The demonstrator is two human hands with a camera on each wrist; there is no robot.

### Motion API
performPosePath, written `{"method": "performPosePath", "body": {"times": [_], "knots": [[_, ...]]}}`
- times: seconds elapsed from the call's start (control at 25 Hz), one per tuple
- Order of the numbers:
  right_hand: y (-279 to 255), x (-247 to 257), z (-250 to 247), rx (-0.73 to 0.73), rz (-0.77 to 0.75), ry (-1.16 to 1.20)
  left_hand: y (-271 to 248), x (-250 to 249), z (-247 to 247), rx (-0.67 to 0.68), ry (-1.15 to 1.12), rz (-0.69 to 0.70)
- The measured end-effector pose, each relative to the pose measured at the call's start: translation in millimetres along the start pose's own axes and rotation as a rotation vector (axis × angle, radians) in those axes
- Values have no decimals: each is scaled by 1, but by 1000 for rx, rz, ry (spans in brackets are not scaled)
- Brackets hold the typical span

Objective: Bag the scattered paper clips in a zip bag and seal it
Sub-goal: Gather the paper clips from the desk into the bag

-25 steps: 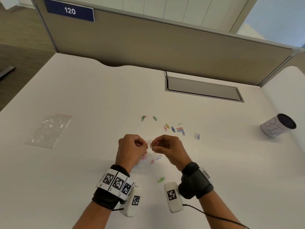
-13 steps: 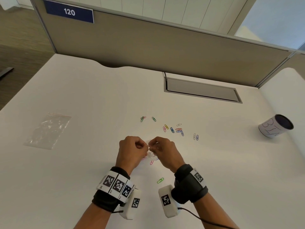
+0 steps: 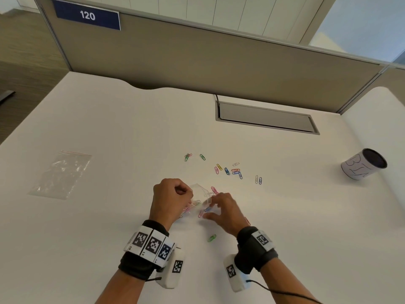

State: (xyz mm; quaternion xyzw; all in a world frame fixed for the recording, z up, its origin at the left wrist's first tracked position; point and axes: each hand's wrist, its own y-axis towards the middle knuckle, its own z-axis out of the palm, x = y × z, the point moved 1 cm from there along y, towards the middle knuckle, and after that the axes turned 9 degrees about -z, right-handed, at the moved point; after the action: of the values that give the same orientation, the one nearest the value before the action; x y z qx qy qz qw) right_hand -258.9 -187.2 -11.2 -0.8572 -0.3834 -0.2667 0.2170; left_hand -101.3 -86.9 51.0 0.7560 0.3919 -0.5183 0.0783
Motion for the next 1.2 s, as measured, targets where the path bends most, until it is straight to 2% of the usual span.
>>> {"method": "performPosePath", "body": {"times": [0.12, 0.24, 0.4, 0.52, 0.56, 0.76, 0.8, 0.92, 0.96, 1.12, 1.2], "knots": [[16, 0, 13, 115, -17, -121, -2, 0, 1, 6, 0, 0], [27, -12, -3, -11, 75, -125, -2, 1, 0, 5, -6, -11], [15, -34, -25, -243, 151, 107, -1, 1, 0, 0, 6, -7], [5, -41, -19, -209, 343, 103, -1, 0, 1, -2, 15, -5], [6, -40, -14, -191, 350, 66, -2, -1, 2, -3, 16, -6], [26, -21, -10, -211, 106, 3, -5, 0, 4, 7, 7, -2], [29, -20, -13, -161, 31, -46, -5, 1, 3, 3, 4, -4], [32, -23, -10, 105, -150, -292, -4, 2, 2, 0, 1, -10], [31, -25, -8, 125, -187, -335, -4, 3, 2, 0, -1, -11], [25, -33, -2, -30, -257, -334, -3, 3, 2, -2, -10, -21], [24, -35, 1, -52, -240, -363, -4, 2, 2, -1, -12, -23]]}}
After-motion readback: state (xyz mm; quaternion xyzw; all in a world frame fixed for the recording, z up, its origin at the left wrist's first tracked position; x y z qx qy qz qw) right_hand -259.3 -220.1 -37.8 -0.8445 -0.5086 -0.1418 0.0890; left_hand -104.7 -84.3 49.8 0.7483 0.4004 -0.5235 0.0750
